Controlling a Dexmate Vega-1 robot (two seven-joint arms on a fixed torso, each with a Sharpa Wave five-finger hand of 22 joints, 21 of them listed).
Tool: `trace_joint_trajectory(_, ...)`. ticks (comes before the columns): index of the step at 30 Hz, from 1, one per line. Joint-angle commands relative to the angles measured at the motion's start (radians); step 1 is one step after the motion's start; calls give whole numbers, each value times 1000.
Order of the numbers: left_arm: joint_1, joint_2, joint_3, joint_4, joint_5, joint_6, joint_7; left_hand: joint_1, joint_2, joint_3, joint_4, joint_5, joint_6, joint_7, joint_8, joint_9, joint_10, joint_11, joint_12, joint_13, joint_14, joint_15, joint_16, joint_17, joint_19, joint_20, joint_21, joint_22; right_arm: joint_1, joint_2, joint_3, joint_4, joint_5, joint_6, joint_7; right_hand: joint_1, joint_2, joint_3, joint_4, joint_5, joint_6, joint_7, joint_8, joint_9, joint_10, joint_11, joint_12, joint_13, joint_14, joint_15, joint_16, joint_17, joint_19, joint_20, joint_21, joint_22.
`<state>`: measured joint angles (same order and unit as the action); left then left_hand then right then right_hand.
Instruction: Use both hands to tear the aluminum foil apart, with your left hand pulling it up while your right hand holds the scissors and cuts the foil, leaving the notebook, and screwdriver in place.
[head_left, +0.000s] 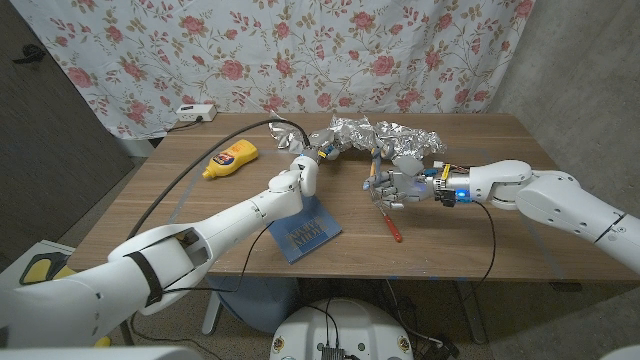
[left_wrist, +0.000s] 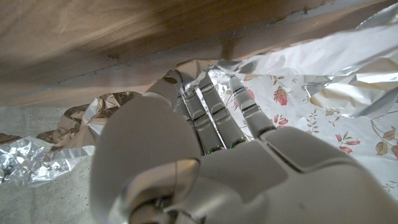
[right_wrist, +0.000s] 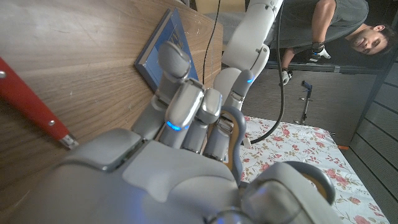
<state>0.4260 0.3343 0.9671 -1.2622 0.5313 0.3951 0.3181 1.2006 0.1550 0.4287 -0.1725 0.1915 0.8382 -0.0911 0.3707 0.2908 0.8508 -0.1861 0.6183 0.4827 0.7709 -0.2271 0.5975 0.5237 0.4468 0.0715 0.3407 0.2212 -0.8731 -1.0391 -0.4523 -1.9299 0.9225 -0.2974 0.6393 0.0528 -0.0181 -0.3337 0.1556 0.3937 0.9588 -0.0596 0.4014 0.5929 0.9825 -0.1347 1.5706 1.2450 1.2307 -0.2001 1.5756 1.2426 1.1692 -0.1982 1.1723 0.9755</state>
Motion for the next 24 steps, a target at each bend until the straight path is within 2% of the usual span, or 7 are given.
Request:
trace_joint_trajectory(1,12,-24,-2,-2,-51,11,62,14,-2,-1,0,8,8,4,7,6,24,-16,1,57,22,-11,4,1,8,-5,9,4,14,-5,-25,-23,-47,-27,-36,-11,-16,-9,-3,-1,20,167,-2,3,31,-32,8,0,-9,-9,4,4,4,-2,-4,2)
trace_joint_trajectory(6,16,-28,1,-3,-57,7,85,17,-3,-2,0,8,10,5,8,7,23,-16,-2,58,21,-11,5,2,7,-5,10,5,20,-9,-31,-29,-56,-43,-46,-14,-21,-9,-2,0,16,170,-6,2,28,-31,8,0,-10,-10,4,4,4,-2,-3,6)
trace_joint_trajectory(15,33,-40,8,11,-46,-37,186,20,-2,-4,2,9,6,8,6,8,22,-15,-6,61,24,-11,7,4,8,-1,14,6,47,10,-57,-4,-66,-52,-14,-23,-28,-10,0,1,-3,178,-17,1,23,-31,8,0,-13,-9,4,4,2,-3,-10,0)
trace_joint_trajectory(24,41,-25,27,-7,-3,-45,225,24,-2,-6,2,10,11,8,7,9,22,-16,-11,62,23,-11,7,5,6,-2,16,7,52,-2,-55,-12,-77,-63,-25,-29,-36,-12,2,2,-20,185,-28,-1,17,-29,8,0,-18,-9,3,4,0,-4,-17,-5)
